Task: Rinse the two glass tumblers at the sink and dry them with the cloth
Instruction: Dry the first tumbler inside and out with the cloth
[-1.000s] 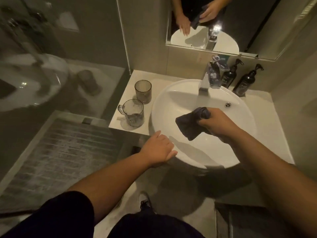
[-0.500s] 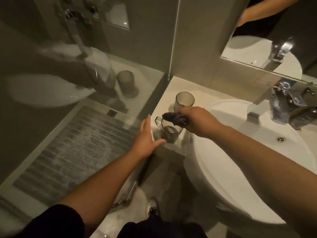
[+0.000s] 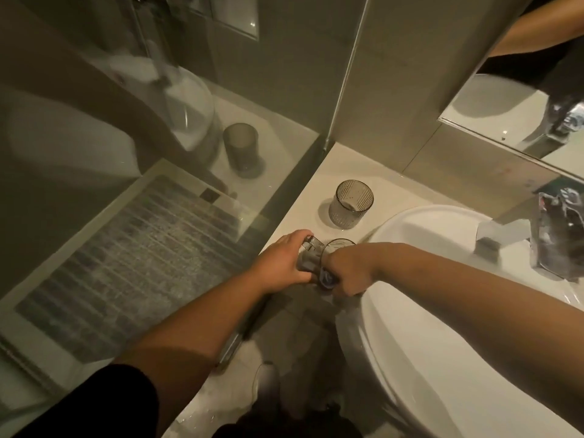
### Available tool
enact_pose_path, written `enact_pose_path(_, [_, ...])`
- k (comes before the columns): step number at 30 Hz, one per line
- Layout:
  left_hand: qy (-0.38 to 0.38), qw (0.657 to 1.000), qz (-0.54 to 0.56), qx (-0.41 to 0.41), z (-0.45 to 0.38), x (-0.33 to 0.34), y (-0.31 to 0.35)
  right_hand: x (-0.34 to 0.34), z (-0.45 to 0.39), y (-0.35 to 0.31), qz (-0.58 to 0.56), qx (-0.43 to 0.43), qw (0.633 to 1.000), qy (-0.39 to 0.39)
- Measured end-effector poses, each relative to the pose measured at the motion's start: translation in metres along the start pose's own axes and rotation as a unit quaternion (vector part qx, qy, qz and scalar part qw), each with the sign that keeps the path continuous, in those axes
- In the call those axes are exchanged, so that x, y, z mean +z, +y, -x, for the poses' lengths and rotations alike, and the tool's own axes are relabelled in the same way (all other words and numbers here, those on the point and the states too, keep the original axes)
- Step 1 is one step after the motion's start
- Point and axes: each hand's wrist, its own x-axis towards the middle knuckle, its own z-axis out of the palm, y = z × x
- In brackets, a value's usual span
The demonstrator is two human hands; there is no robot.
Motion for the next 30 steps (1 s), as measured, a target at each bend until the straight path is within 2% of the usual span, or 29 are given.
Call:
enact_pose_path(3, [0.001, 1.0, -0.007, 0.003, -0.002, 0.001, -0.004, 0.005, -0.003, 0.002, 0.031, -0.008, 0.999, -0.011])
enact_pose_path(8, [-0.002, 0.999, 0.037, -0.024, -0.008, 0.0, -0.005, 0.009, -0.011, 0.009, 0.135, 0.0, 0.99, 0.049])
enact_pose_path(11, [-0.026, 0.998, 0.052, -0.012, -0.011, -0.012, -0.001, 0.017, -0.011, 0.019, 0.101, 0.0, 0.988, 0.118])
enact_pose_path(13, [-0.058, 0.989, 0.13, -0.031, -0.007, -0.025, 0.002, 0.022, 0.0, 0.023, 0.063, -0.009, 0.984, 0.168])
enact_pose_path(15, [-0.046, 0.945, 0.307, -0.103, 0.003, -0.038, 0.014, 0.023, 0.02, 0.021, 0.018, -0.042, 0.975, 0.217])
enact_pose_path(17, [-0.032, 0.852, 0.488, -0.186, 0.007, -0.044, 0.033, 0.019, 0.047, 0.012, -0.01, -0.079, 0.961, 0.264])
enact_pose_path(18, [-0.05, 0.807, 0.548, -0.212, 0.006, -0.046, 0.044, 0.015, 0.061, 0.006, -0.005, -0.103, 0.951, 0.29])
enact_pose_path(20, [-0.107, 0.756, 0.606, -0.225, 0.006, -0.051, 0.071, 0.007, 0.087, -0.006, 0.028, -0.137, 0.936, 0.324])
enact_pose_path(22, [-0.127, 0.733, 0.631, -0.223, 0.009, -0.06, 0.102, 0.002, 0.105, -0.012, 0.085, -0.134, 0.923, 0.35])
enact_pose_path(24, [-0.105, 0.747, 0.625, -0.201, 0.013, -0.071, 0.128, -0.003, 0.122, -0.016, 0.134, -0.106, 0.912, 0.372])
enact_pose_path(26, [-0.092, 0.778, 0.602, -0.155, 0.017, -0.08, 0.146, -0.004, 0.137, -0.018, 0.147, -0.087, 0.901, 0.398])
enact_pose_path(28, [-0.081, 0.802, 0.58, -0.118, 0.019, -0.084, 0.16, -0.002, 0.151, -0.024, 0.1, -0.079, 0.905, 0.406])
enact_pose_path(30, [-0.059, 0.822, 0.558, -0.097, 0.021, -0.082, 0.173, -0.001, 0.165, -0.029, 0.001, -0.09, 0.913, 0.398])
